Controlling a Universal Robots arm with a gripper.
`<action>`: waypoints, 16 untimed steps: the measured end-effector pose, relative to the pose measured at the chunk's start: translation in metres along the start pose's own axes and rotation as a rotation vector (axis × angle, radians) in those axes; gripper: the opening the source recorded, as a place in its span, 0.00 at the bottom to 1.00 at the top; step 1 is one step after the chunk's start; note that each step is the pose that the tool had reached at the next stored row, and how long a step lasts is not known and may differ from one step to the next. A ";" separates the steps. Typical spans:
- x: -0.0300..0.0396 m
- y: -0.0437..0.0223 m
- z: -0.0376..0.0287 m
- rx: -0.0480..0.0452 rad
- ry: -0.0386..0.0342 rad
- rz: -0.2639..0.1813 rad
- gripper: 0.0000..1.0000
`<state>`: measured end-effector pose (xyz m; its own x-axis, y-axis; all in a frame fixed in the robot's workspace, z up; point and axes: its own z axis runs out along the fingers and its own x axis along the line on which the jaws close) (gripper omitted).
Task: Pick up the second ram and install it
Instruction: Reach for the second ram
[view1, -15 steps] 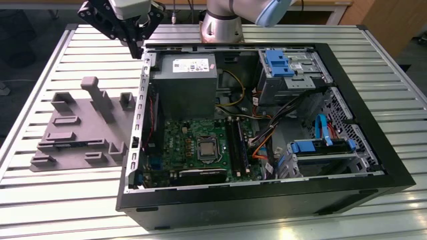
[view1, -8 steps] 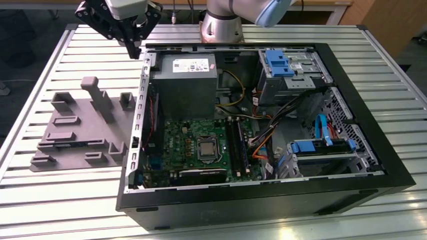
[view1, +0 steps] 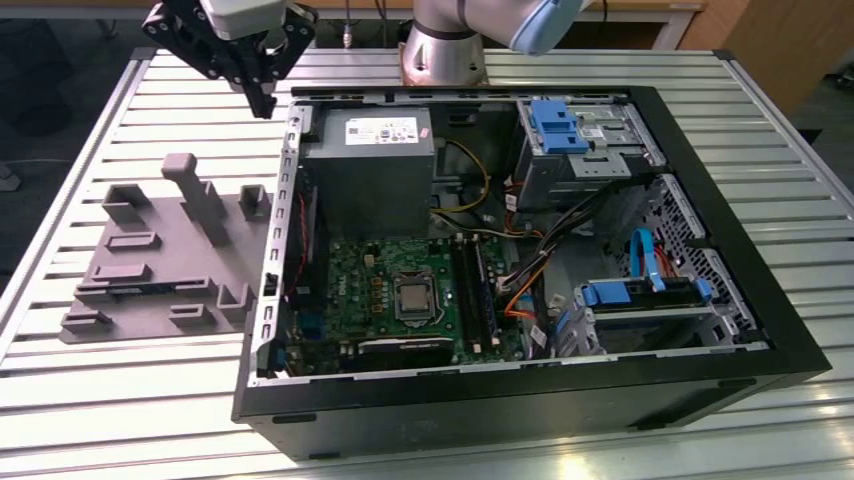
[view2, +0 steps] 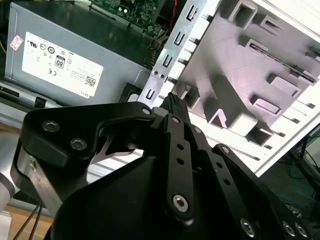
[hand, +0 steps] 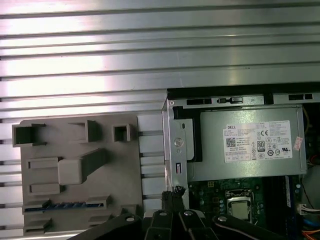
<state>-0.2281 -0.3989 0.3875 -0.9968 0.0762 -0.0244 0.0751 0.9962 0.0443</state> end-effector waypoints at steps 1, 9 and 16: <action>0.0009 -0.0001 0.0000 0.0000 -0.0001 0.000 0.11; 0.0096 -0.0007 0.0000 0.0000 -0.0001 0.000 0.11; 0.0156 -0.0012 0.0000 -0.0001 -0.0001 0.000 0.11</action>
<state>-0.2437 -0.3989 0.3871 -0.9968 0.0763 -0.0244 0.0751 0.9962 0.0444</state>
